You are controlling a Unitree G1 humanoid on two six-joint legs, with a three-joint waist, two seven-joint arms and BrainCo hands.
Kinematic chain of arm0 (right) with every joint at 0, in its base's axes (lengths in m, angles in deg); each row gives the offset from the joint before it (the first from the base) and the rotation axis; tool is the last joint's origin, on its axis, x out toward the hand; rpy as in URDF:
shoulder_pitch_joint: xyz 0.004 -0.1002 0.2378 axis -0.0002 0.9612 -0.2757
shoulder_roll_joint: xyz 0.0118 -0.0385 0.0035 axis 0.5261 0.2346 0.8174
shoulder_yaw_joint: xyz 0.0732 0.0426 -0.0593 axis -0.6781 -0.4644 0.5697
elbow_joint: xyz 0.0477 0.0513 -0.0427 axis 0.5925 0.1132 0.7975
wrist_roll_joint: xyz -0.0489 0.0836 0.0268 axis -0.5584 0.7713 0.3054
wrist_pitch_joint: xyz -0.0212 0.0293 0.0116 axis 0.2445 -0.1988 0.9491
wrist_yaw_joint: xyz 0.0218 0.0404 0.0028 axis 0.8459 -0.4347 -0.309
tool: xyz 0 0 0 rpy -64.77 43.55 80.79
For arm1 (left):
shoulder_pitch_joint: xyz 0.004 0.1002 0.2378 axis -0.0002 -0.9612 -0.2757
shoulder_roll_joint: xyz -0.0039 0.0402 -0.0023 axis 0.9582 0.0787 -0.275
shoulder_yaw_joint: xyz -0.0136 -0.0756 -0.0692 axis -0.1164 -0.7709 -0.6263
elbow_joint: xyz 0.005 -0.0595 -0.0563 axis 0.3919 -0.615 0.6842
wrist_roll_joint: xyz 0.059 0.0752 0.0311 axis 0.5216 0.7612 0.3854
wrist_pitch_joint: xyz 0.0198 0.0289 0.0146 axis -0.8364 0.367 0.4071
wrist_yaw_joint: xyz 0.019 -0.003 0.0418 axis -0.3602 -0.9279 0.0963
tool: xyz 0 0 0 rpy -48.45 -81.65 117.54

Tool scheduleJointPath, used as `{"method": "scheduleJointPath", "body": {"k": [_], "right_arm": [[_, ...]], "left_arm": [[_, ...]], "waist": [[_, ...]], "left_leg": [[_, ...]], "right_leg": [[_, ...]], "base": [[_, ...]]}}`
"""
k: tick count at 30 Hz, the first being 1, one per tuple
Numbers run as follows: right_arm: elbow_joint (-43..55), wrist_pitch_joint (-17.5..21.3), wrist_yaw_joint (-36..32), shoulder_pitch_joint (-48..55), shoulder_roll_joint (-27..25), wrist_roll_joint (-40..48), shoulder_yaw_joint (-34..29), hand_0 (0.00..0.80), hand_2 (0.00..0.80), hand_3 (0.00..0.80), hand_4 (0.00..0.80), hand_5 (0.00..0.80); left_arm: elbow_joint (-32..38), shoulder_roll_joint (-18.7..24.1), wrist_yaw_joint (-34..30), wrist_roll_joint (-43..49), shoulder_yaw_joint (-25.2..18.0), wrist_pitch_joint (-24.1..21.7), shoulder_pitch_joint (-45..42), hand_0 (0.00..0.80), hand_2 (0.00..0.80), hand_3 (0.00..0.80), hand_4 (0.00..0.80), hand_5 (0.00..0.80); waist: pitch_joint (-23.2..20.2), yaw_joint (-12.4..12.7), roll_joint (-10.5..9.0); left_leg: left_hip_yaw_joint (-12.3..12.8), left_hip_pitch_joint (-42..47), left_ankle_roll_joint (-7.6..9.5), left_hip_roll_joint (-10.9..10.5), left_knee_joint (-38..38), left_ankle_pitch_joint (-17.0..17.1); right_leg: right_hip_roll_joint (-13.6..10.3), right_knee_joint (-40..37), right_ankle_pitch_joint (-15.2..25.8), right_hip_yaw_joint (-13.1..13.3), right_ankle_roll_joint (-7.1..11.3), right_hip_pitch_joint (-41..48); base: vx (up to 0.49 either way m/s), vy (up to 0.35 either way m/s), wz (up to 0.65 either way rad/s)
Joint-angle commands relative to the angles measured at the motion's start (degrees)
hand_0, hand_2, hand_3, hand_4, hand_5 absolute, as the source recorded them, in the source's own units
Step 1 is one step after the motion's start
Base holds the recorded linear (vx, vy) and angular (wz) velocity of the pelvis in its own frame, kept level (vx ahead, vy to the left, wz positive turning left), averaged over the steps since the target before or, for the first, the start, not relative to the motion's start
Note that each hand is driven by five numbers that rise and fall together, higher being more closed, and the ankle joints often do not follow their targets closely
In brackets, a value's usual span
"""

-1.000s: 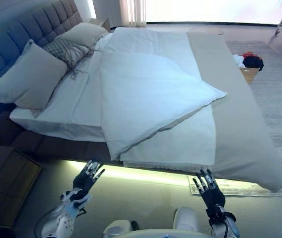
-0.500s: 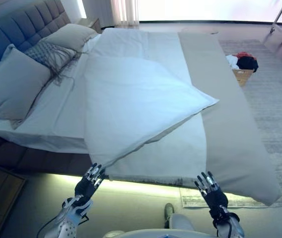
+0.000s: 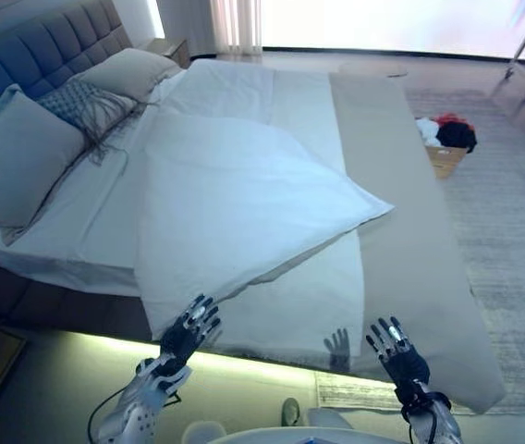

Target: Make the bed neatly

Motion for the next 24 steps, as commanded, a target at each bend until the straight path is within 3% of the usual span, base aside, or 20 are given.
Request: {"method": "scheduleJointPath", "body": {"k": [1,3,5,9,11,13,17,21,24], "right_arm": [[4.6,3.5,-0.3,0.0,-1.1,2.7,-1.4,0.000,0.000,0.000,0.000,0.000],[4.9,3.7,-0.8,0.4,-1.4,3.3,-1.4,0.000,0.000,0.000,0.000,0.000],[4.5,4.1,-1.3,0.6,-1.2,3.4,-1.0,0.000,0.000,0.000,0.000,0.000],[3.3,5.2,-1.0,0.5,0.0,2.8,-0.5,0.000,0.000,0.000,0.000,0.000],[3.5,5.9,-0.8,0.9,0.6,2.8,-0.4,0.000,0.000,0.000,0.000,0.000],[3.5,6.7,-0.3,0.8,0.8,3.2,-0.3,0.000,0.000,0.000,0.000,0.000],[4.0,7.4,1.1,1.1,1.4,4.9,-0.7,0.000,0.000,0.000,0.000,0.000],[4.1,7.7,-0.2,1.3,3.2,4.4,-0.7,0.000,0.000,0.000,0.000,0.000],[4.0,7.5,0.4,0.6,4.1,3.6,-0.3,0.000,0.000,0.000,0.000,0.000]], "left_arm": [[1.9,0.4,-1.0,0.0,-1.4,-2.3,1.0,0.000,0.000,0.000,0.000,0.000],[1.7,0.4,-1.0,0.3,-1.7,-2.1,0.3,0.000,0.000,0.000,0.000,0.000],[1.0,0.4,-1.6,0.2,-2.0,-2.0,-0.1,0.000,0.000,0.000,0.000,0.000],[0.7,0.6,-2.5,0.6,-2.2,-1.2,-0.7,0.000,0.000,0.000,0.000,0.000],[1.2,0.8,-2.7,0.8,-2.2,-0.7,-0.6,0.000,0.000,0.000,0.000,0.000],[1.4,1.2,-3.1,0.8,-2.1,-0.5,-0.3,0.000,0.000,0.000,0.000,0.000],[2.1,2.1,-2.1,0.7,-0.5,-0.5,0.4,0.000,0.000,0.000,0.000,0.000],[3.4,3.3,-1.7,1.4,-0.2,-1.1,-0.9,0.000,0.000,0.000,0.000,0.000],[3.7,3.9,-0.2,1.5,-0.6,-1.4,-1.1,0.000,0.000,0.000,0.000,0.000]], "waist": [[0.8,1.7,0.96],[1.0,2.9,1.69],[1.0,3.8,2.52],[0.4,4.5,3.72],[0.3,4.7,3.77],[0.1,4.6,3.00],[-0.7,4.8,2.33],[-2.0,5.4,1.62],[-3.0,6.2,1.76]], "left_leg": [[-3.2,-4.1,-0.98,0.7,-9.8,15.4],[-4.7,-5.8,-1.77,1.2,-14.1,18.5],[-4.4,-7.4,-2.25,1.8,-16.5,19.9],[-1.8,-9.1,-2.25,2.1,-17.0,19.2],[-1.8,-9.2,-1.92,1.8,-15.0,18.7],[-2.0,-9.6,-0.79,0.5,-10.0,14.0],[-0.8,-10.4,1.21,-2.1,-7.6,11.2],[-0.8,-9.0,4.61,-5.6,-8.3,10.2],[-0.7,-7.5,6.75,-7.8,-9.1,9.1]], "right_leg": [[1.1,-2.4,0.9,3.4,7.40,5.2],[1.5,-2.5,-0.3,4.1,7.26,6.9],[1.8,-1.7,-2.1,4.4,6.86,8.0],[1.4,0.5,-5.2,3.3,7.01,10.0],[0.6,1.8,-6.4,3.4,7.36,10.8],[-1.0,2.8,-6.5,4.0,7.94,10.6],[-4.0,4.7,-6.6,3.2,9.58,11.1],[-6.9,10.5,-1.3,2.9,12.37,9.1],[-8.6,16.9,2.6,1.9,12.20,7.4]], "base": [[0.262,0.024,-0.27],[0.293,0.028,-0.42],[0.302,0.035,-0.52],[0.318,0.077,-0.53],[0.288,0.098,-0.04],[0.266,0.120,-0.06],[0.289,0.168,-0.09],[0.255,0.195,-0.08],[0.212,0.209,0.09]]}}
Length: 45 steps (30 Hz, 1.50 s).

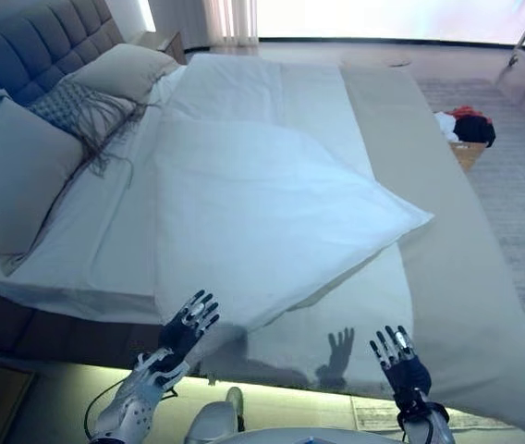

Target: Make the bed neatly

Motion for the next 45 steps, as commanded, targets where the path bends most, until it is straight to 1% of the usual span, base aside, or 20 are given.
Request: {"method": "scheduleJointPath", "body": {"k": [1,3,5,10,12,15,18,20,23,25,27,28,30,32,34,37,39,41,45], "right_arm": [[3.4,2.8,-1.0,-0.1,-1.0,0.2,-0.1,0.000,0.000,0.000,0.000,0.000],[3.4,3.0,-1.2,-0.4,-0.7,0.0,0.8,0.000,0.000,0.000,0.000,0.000],[3.2,3.0,-1.9,-0.3,-0.8,-0.6,1.0,0.000,0.000,0.000,0.000,0.000],[1.6,3.3,-2.1,-1.3,-1.4,-0.2,0.7,0.000,0.000,0.000,0.000,0.000],[1.6,3.0,-2.3,-2.0,-1.7,-0.1,0.5,0.000,0.000,0.000,0.000,0.000],[2.0,2.3,-1.9,-2.3,-1.8,-0.5,0.5,0.000,0.000,0.000,0.000,0.000],[1.4,1.7,-2.0,-3.1,-1.6,-0.6,0.4,0.000,0.000,0.000,0.000,0.000],[0.9,1.5,-2.1,-3.5,-1.5,-0.7,0.2,0.000,0.000,0.000,0.000,0.000],[0.5,1.1,-1.7,-4.6,-1.5,-0.9,0.1,0.000,0.000,0.000,0.000,0.000],[0.5,1.7,-1.4,-5.7,-1.2,-0.9,0.5,0.000,0.000,0.000,0.000,0.000],[1.1,2.2,-0.6,-6.4,-0.9,-1.2,0.8,0.000,0.000,0.000,0.000,0.000],[1.4,2.3,-0.3,-6.6,-0.7,-1.2,1.0,0.000,0.000,0.000,0.000,0.000],[1.7,2.3,-0.4,-6.7,-0.8,-1.5,1.4,0.000,0.000,0.000,0.000,0.000],[1.8,2.4,-0.8,-6.8,-1.0,-1.5,1.8,0.000,0.000,0.000,0.000,0.000],[1.7,2.2,-0.4,-7.6,-1.1,-1.2,1.9,0.000,0.000,0.000,0.000,0.000],[1.3,2.2,0.5,-10.0,-0.6,-1.9,2.3,0.000,0.000,0.000,0.000,0.000],[1.3,2.0,1.4,-10.8,-0.3,-2.1,2.7,0.000,0.000,0.000,0.000,0.000],[1.5,1.4,2.6,-11.5,0.1,-2.3,2.9,0.000,0.000,0.000,0.000,0.000],[1.0,1.2,3.1,-11.2,0.3,-2.6,2.4,0.000,0.000,0.000,0.000,0.000]], "left_arm": [[3.9,1.8,0.8,0.9,-0.7,-2.3,-1.5,0.000,0.000,0.000,0.000,0.000],[4.0,2.1,1.4,0.6,-1.2,-2.6,-1.6,0.000,0.000,0.000,0.000,0.000],[4.1,2.5,1.4,0.4,-1.7,-2.6,-1.4,0.000,0.000,0.000,0.000,0.000],[2.9,2.0,2.4,-0.4,-2.0,-3.1,-1.2,0.000,0.000,0.000,0.000,0.000],[1.9,1.9,1.9,-0.5,-2.2,-3.5,-1.2,0.000,0.000,0.000,0.000,0.000],[1.2,1.8,0.9,0.0,-2.6,-4.1,-1.7,0.000,0.000,0.000,0.000,0.000],[2.2,1.6,0.6,0.0,-3.2,-3.7,-2.1,0.000,0.000,0.000,0.000,0.000],[2.5,1.4,0.4,0.2,-3.4,-3.6,-2.1,0.000,0.000,0.000,0.000,0.000],[2.7,1.2,1.0,0.4,-3.1,-3.7,-2.0,0.000,0.000,0.000,0.000,0.000],[2.3,0.7,0.6,0.8,-2.9,-4.3,-1.9,0.000,0.000,0.000,0.000,0.000],[2.1,0.5,0.2,1.6,-2.7,-4.8,-1.6,0.000,0.000,0.000,0.000,0.000],[1.8,0.6,0.4,1.7,-2.8,-4.5,-0.9,0.000,0.000,0.000,0.000,0.000],[1.0,0.8,0.7,1.2,-2.7,-4.3,0.4,0.000,0.000,0.000,0.000,0.000],[0.3,1.0,0.8,0.7,-2.8,-4.6,1.5,0.000,0.000,0.000,0.000,0.000],[0.6,1.1,1.4,0.2,-3.1,-4.0,2.4,0.000,0.000,0.000,0.000,0.000],[-0.5,0.7,2.1,0.0,-3.3,-3.6,2.9,0.000,0.000,0.000,0.000,0.000],[-0.5,0.4,2.5,0.6,-3.2,-3.3,2.7,0.000,0.000,0.000,0.000,0.000],[-0.6,0.1,2.2,0.8,-3.5,-3.1,2.2,0.000,0.000,0.000,0.000,0.000],[-0.3,-0.3,1.8,1.1,-4.0,-2.7,1.8,0.000,0.000,0.000,0.000,0.000]], "waist": [[-3.3,1.3,1.58],[-3.3,1.4,2.39],[-3.4,1.3,2.52],[-3.4,1.6,1.86],[-3.2,1.7,1.55],[-3.0,2.0,1.10],[-2.9,2.4,0.76],[-2.9,2.7,0.68],[-3.2,3.4,0.34],[-3.4,3.8,0.48],[-3.4,3.8,1.33],[-3.3,3.4,1.94],[-3.2,2.7,1.99],[-3.0,2.0,1.74],[-2.8,1.5,1.58],[-2.8,1.6,1.10],[-2.9,2.0,0.69],[-3.2,2.4,0.40],[-3.7,2.7,0.18]], "left_leg": [[-0.9,-2.0,2.06,-0.8,-3.6,3.7],[-0.8,-0.2,2.82,-1.2,-3.5,2.7],[-0.9,0.9,3.17,-1.6,-3.5,2.1],[-2.3,2.5,3.59,-2.3,-4.4,1.6],[-2.5,2.8,3.84,-2.5,-4.3,1.1],[-2.9,3.1,3.98,-2.7,-4.1,0.7],[-2.9,3.8,3.90,-2.7,-4.5,0.6],[-3.1,3.9,3.80,-2.6,-4.7,0.6],[-4.0,3.6,4.20,-3.2,-4.4,0.4],[-4.8,3.6,4.88,-3.7,-3.9,-0.3],[-6.1,4.0,5.56,-4.0,-3.6,-0.7],[-7.0,4.5,5.86,-4.0,-3.5,-0.8],[-7.2,5.1,6.06,-4.1,-3.3,-1.4],[-6.7,5.7,5.77,-4.2,-3.5,-1.7],[-6.2,6.7,5.10,-4.0,-4.1,-2.1],[-5.6,7.8,4.13,-3.5,-4.6,-2.4],[-5.2,7.9,3.66,-3.2,-4.7,-2.4],[-4.6,8.0,3.12,-2.7,-5.3,-2.0],[-4.5,7.9,2.59,-2.3,-6.5,-1.0]], "right_leg": [[0.9,9.8,16.3,-3.1,1.92,-1.2],[0.7,15.5,18.7,-3.9,1.42,-4.4],[0.8,16.2,19.4,-4.1,1.13,-6.1],[0.8,13.9,20.1,-4.4,0.92,-5.8],[0.7,13.6,20.7,-4.5,1.12,-5.9],[0.6,12.4,20.4,-4.7,1.31,-5.9],[0.0,10.5,21.3,-4.9,1.92,-5.5],[-0.1,9.4,21.0,-4.9,2.10,-5.2],[-0.6,8.7,21.1,-4.8,2.21,-3.8],[-0.9,11.3,21.9,-4.4,2.18,-4.0],[0.0,17.5,22.0,-3.2,1.91,-5.7],[1.3,21.9,22.6,-2.4,1.67,-7.4],[1.6,23.2,22.8,-1.7,1.19,-9.5],[1.0,20.1,22.5,-2.5,0.80,-10.6],[0.3,14.7,21.4,-3.4,0.46,-11.0],[0.0,7.5,20.2,-4.3,0.49,-9.7],[-0.3,4.6,20.3,-4.9,0.77,-8.5],[-0.1,1.9,19.6,-5.4,1.08,-7.1],[0.9,-1.1,19.2,-5.3,1.53,-5.8]], "base": [[0.175,0.222,0.01],[0.163,0.210,-0.08],[0.129,0.120,0.02],[0.082,0.029,0.09],[0.021,-0.017,0.04],[0.005,-0.027,0.05],[0.004,-0.022,0.02],[0.016,-0.008,-0.06],[0.014,0.014,-0.08],[-0.001,0.076,-0.11],[-0.002,0.119,-0.19],[0.005,0.103,-0.07],[0.014,0.043,0.21],[0.029,-0.016,0.18],[0.041,-0.061,0.02],[0.039,-0.118,-0.03],[0.008,-0.123,-0.05],[-0.016,-0.129,-0.08],[-0.012,-0.109,-0.25]]}}
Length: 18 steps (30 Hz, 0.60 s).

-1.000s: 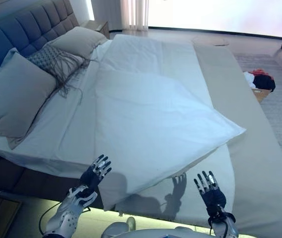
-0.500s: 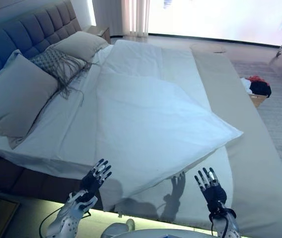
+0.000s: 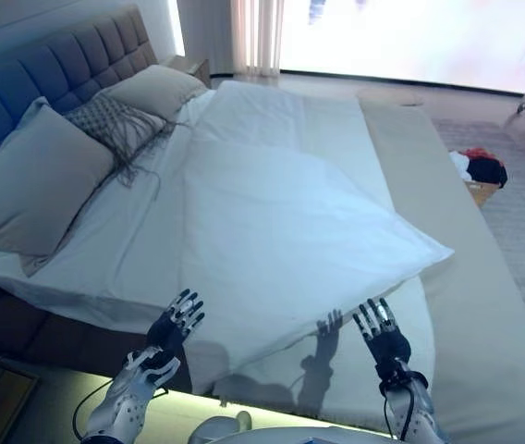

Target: Make the bed neatly

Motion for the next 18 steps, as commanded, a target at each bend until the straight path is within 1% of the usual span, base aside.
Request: {"method": "scheduleJointPath", "body": {"k": [1,4,6,7,8,9,10,11,12,13,14,15,16,17,18], "right_arm": [[2.3,1.7,0.6,-1.7,0.5,-1.6,-0.4,0.000,0.000,0.000,0.000,0.000],[0.6,2.7,2.9,-1.7,0.6,0.1,-1.7,0.000,0.000,0.000,0.000,0.000],[-0.6,3.8,3.2,-2.2,0.5,1.6,-3.0,0.000,0.000,0.000,0.000,0.000],[-1.0,4.0,3.3,-2.4,0.5,2.4,-3.8,0.000,0.000,0.000,0.000,0.000],[-1.2,3.8,2.9,-2.0,0.1,3.8,-5.0,0.000,0.000,0.000,0.000,0.000],[-1.6,3.3,2.2,-1.8,0.0,4.9,-5.7,0.000,0.000,0.000,0.000,0.000],[-1.8,2.8,1.9,-1.6,0.0,5.3,-6.3,0.000,0.000,0.000,0.000,0.000],[-2.5,1.7,1.4,-1.2,-0.1,5.6,-7.2,0.000,0.000,0.000,0.000,0.000],[-2.9,1.4,1.0,-1.2,-0.2,5.5,-7.6,0.000,0.000,0.000,0.000,0.000],[-3.8,0.7,0.3,-1.7,-0.5,5.7,-8.1,0.000,0.000,0.000,0.000,0.000],[-5.2,-0.2,-0.9,-2.5,-1.0,6.2,-8.9,0.000,0.000,0.000,0.000,0.000],[-6.5,-1.6,-1.5,-3.3,-1.6,6.8,-9.8,0.000,0.000,0.000,0.000,0.000],[-6.9,-2.2,-1.6,-3.5,-1.8,7.0,-10.2,0.000,0.000,0.000,0.000,0.000],[-6.8,-3.3,-1.5,-3.7,-1.9,7.3,-10.7,0.000,0.000,0.000,0.000,0.000],[-6.5,-3.3,-1.5,-3.4,-1.9,7.5,-10.3,0.000,0.000,0.000,0.000,0.000]], "left_arm": [[2.2,-0.7,-0.8,1.3,-2.1,-1.0,2.4,0.000,0.000,0.000,0.000,0.000],[0.9,-1.0,-1.3,1.9,-2.2,-0.7,2.1,0.000,0.000,0.000,0.000,0.000],[0.3,-0.9,-1.7,3.1,-2.0,-0.7,2.1,0.000,0.000,0.000,0.000,0.000],[-0.1,-0.7,-2.0,4.0,-1.9,-1.0,2.2,0.000,0.000,0.000,0.000,0.000],[-0.4,0.0,-2.2,4.3,-1.9,-1.4,2.2,0.000,0.000,0.000,0.000,0.000],[-0.7,0.3,-2.1,4.5,-2.1,-1.6,2.2,0.000,0.000,0.000,0.000,0.000],[-0.8,0.7,-2.0,4.1,-2.3,-1.6,2.3,0.000,0.000,0.000,0.000,0.000],[-0.9,1.2,-1.8,3.2,-3.1,-1.2,2.9,0.000,0.000,0.000,0.000,0.000],[-1.0,1.4,-1.8,2.8,-3.4,-1.1,3.3,0.000,0.000,0.000,0.000,0.000],[-1.0,1.5,-1.6,2.4,-3.7,-1.1,3.9,0.000,0.000,0.000,0.000,0.000],[-0.6,1.8,-1.1,1.8,-4.2,-0.6,4.7,0.000,0.000,0.000,0.000,0.000],[-0.4,1.8,-0.9,0.9,-4.7,-0.2,5.0,0.000,0.000,0.000,0.000,0.000],[-0.5,1.9,-0.9,0.6,-4.8,0.0,5.1,0.000,0.000,0.000,0.000,0.000],[0.2,1.8,-0.8,0.4,-5.2,0.3,5.0,0.000,0.000,0.000,0.000,0.000],[1.3,1.7,-0.8,0.9,-5.1,0.2,4.8,0.000,0.000,0.000,0.000,0.000]], "waist": [[-0.3,-0.3,-0.50],[-0.5,-0.3,-0.46],[-0.6,-0.2,-0.21],[-0.3,-0.4,0.48],[0.3,-1.0,1.22],[0.7,-1.3,1.30],[1.0,-1.5,1.24],[1.4,-2.2,0.88],[1.7,-2.6,0.77],[2.0,-3.3,0.24],[2.6,-3.9,0.00],[3.0,-4.6,-0.31],[3.2,-4.7,-0.25],[3.4,-4.7,-0.65],[3.6,-4.7,-1.02]], "left_leg": [[-2.8,2.0,0.61,-1.3,1.1,-2.9],[-2.0,1.6,0.90,-1.0,1.4,-3.1],[-1.5,1.2,1.67,-1.2,1.5,-3.3],[-1.4,1.2,2.26,-1.0,1.7,-3.4],[-1.4,1.4,2.58,-0.9,2.0,-3.6],[-1.1,1.7,2.50,-0.9,2.1,-3.9],[-0.8,2.1,2.22,-0.9,2.1,-4.1],[-0.4,2.8,1.35,-0.7,2.2,-4.8],[-0.4,3.2,0.96,-0.5,2.2,-5.2],[-0.2,4.0,0.35,-0.3,2.3,-6.1],[0.1,4.6,-0.36,0.4,2.7,-7.4],[0.4,5.1,-1.26,1.8,3.4,-8.5],[0.5,5.2,-1.63,2.5,3.7,-8.6],[0.8,4.7,-2.60,3.7,5.2,-8.8],[1.2,3.9,-3.73,5.3,8.1,-9.3]], "right_leg": [[0.0,0.5,11.4,-0.6,1.04,0.9],[-0.2,1.5,10.8,-0.8,1.39,0.9],[-0.6,5.2,11.3,-1.0,1.71,0.2],[-0.5,10.8,12.2,-0.8,1.65,-2.0],[0.0,15.0,12.4,-0.7,1.04,-4.4],[-0.4,15.3,12.7,-1.2,0.73,-5.4],[-1.0,14.1,12.9,-1.8,0.51,-5.6],[-1.9,9.7,13.2,-2.3,0.36,-6.2],[-2.1,7.6,13.6,-2.4,0.36,-6.3],[-3.0,3.5,14.7,-2.1,0.72,-7.3],[-3.7,-0.7,15.2,-1.9,1.28,-7.8],[-3.8,-3.2,15.1,-0.7,2.12,-7.7],[-3.6,-3.9,14.4,-0.5,2.29,-7.0],[-3.4,-5.0,14.0,-0.6,2.96,-5.9],[-2.5,-5.8,12.3,-0.6,3.37,-5.0]], "base": [[0.003,-0.085,-0.13],[0.013,-0.056,-0.07],[0.009,0.010,-0.04],[0.022,0.042,-0.01],[0.051,0.014,0.01],[0.075,-0.046,0.04],[0.117,-0.169,-0.02],[0.114,-0.200,-0.13],[0.130,-0.266,-0.23],[0.119,-0.270,-0.24],[0.151,-0.341,-0.23],[0.124,-0.286,-0.10],[0.102,-0.285,-0.01],[0.056,-0.253,0.07],[0.057,-0.297,0.07]]}}
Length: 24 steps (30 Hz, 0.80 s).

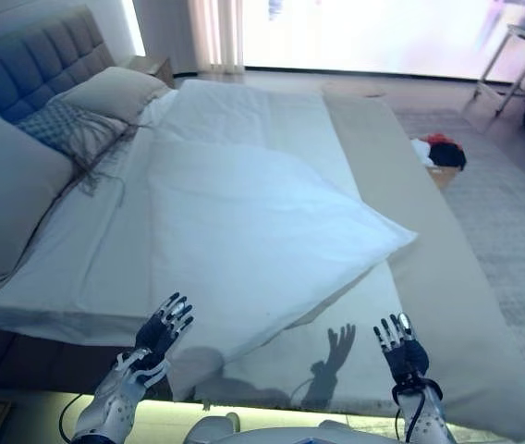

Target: Make the bed neatly

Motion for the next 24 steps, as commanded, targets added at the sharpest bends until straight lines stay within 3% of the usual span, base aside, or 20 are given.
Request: {"method": "scheduleJointPath", "body": {"k": [1,3,5,8,10,16,24], "right_arm": [[3.1,-1.2,-1.8,-2.1,-1.6,2.0,-2.5,0.000,0.000,0.000,0.000,0.000],[3.5,-1.5,-1.5,-1.6,-1.6,2.5,-2.5,0.000,0.000,0.000,0.000,0.000],[4.0,-1.7,-2.4,-0.9,-1.6,4.4,-2.9,0.000,0.000,0.000,0.000,0.000],[2.2,0.5,-2.7,-5.0,-2.9,6.7,-2.5,0.000,0.000,0.000,0.000,0.000],[-1.3,2.2,-3.1,-10.6,-5.2,8.3,-3.1,0.000,0.000,0.000,0.000,0.000],[-6.4,0.6,-6.2,-17.0,-9.9,12.6,-7.1,0.000,0.000,0.000,0.000,0.000],[-17.7,-5.1,-19.0,-26.7,-13.1,25.3,-9.2,0.000,0.000,0.000,0.000,0.000]], "left_arm": [[5.3,0.1,-0.5,-1.1,-2.3,-0.6,2.7,0.000,0.000,0.000,0.000,0.000],[6.5,0.0,-0.6,-1.1,-3.1,0.1,1.4,0.000,0.000,0.000,0.000,0.000],[6.3,-0.2,-1.6,-0.6,-3.7,0.0,-0.1,0.000,0.000,0.000,0.000,0.000],[2.5,-1.3,-0.9,-0.8,-0.5,-3.8,3.4,0.000,0.000,0.000,0.000,0.000],[1.5,-1.5,0.2,-2.8,2.5,-5.0,7.4,0.000,0.000,0.000,0.000,0.000],[2.9,-0.2,1.3,-5.7,7.1,-7.5,12.6,0.000,0.000,0.000,0.000,0.000],[3.4,1.1,2.4,-8.1,11.9,-11.1,21.1,0.000,0.000,0.000,0.000,0.000]], "waist": [[2.7,-0.1,-1.44],[3.1,0.5,-1.57],[3.5,1.4,-0.37],[4.7,1.4,1.89],[6.6,1.3,3.63],[11.8,0.9,4.65],[17.6,2.5,4.68]], "left_leg": [[0.3,4.3,-2.13,2.8,5.7,-6.0],[0.3,3.3,-2.89,4.6,8.4,-5.8],[-0.7,4.0,-3.71,6.6,3.6,-2.6],[-4.1,1.3,-5.48,8.9,-0.3,1.3],[-4.4,-0.5,-6.39,8.7,-2.0,2.1],[-2.5,-8.4,-6.78,6.8,3.4,1.6],[-2.6,-20.4,-6.60,4.9,10.1,1.9]], "right_leg": [[1.6,-3.8,10.1,-0.3,1.62,2.3],[2.1,-3.8,9.8,-0.8,1.37,3.2],[2.7,-3.8,9.2,-1.8,1.24,4.3],[2.1,-1.9,7.7,-1.5,1.03,1.7],[-0.2,-0.4,7.9,-1.9,1.71,-1.9],[-5.6,2.9,9.6,-1.0,3.87,-8.3],[-8.6,4.1,12.2,-2.8,4.06,-15.6]], "base": [[0.052,-0.249,0.05],[0.069,-0.145,0.18],[0.083,0.027,0.14],[-0.149,0.276,0.05],[-0.210,0.327,-0.01],[-0.073,0.195,0.14],[-0.129,-0.013,0.11]]}}
